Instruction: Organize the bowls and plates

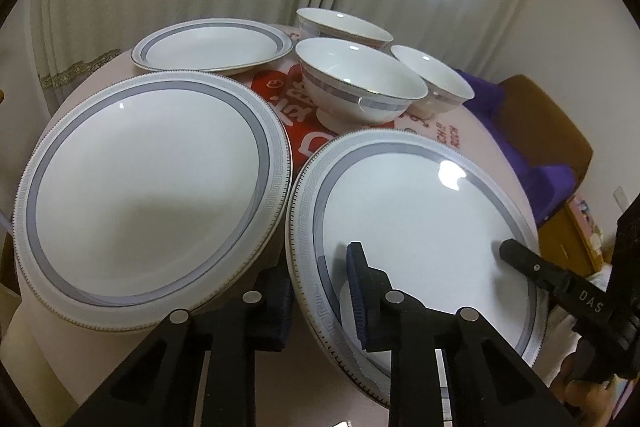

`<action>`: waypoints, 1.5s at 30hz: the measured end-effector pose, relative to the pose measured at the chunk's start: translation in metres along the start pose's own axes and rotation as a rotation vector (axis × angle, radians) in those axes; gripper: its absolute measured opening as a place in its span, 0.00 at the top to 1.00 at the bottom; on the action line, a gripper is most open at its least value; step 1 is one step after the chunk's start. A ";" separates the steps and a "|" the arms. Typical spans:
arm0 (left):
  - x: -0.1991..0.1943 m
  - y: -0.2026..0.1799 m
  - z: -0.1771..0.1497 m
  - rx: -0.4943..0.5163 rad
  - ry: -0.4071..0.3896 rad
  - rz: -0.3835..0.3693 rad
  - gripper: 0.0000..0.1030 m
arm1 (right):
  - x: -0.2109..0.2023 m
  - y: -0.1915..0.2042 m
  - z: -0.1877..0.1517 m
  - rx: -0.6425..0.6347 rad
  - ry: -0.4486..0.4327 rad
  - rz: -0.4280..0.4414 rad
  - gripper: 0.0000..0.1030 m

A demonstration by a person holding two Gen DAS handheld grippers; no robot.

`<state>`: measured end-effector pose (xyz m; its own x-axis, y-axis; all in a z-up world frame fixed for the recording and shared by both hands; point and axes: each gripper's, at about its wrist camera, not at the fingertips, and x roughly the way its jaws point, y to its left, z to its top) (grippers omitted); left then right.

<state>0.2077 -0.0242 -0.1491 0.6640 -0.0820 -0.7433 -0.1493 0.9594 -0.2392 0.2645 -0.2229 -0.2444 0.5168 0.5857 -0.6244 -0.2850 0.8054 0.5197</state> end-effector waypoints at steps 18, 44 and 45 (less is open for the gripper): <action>-0.074 0.036 -0.003 0.016 -0.098 -0.057 0.86 | -0.028 0.051 -0.022 -0.019 -0.027 0.016 0.85; -0.064 0.164 0.022 -0.123 -0.115 0.095 0.86 | 0.077 0.169 -0.021 -0.125 0.081 0.044 0.85; -0.060 0.165 0.024 -0.125 -0.112 0.096 0.86 | 0.080 0.171 -0.021 -0.129 0.083 0.034 0.85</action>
<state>0.1604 0.1460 -0.1288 0.7190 0.0452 -0.6935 -0.3005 0.9200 -0.2516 0.2403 -0.0370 -0.2178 0.4378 0.6144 -0.6564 -0.4057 0.7865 0.4656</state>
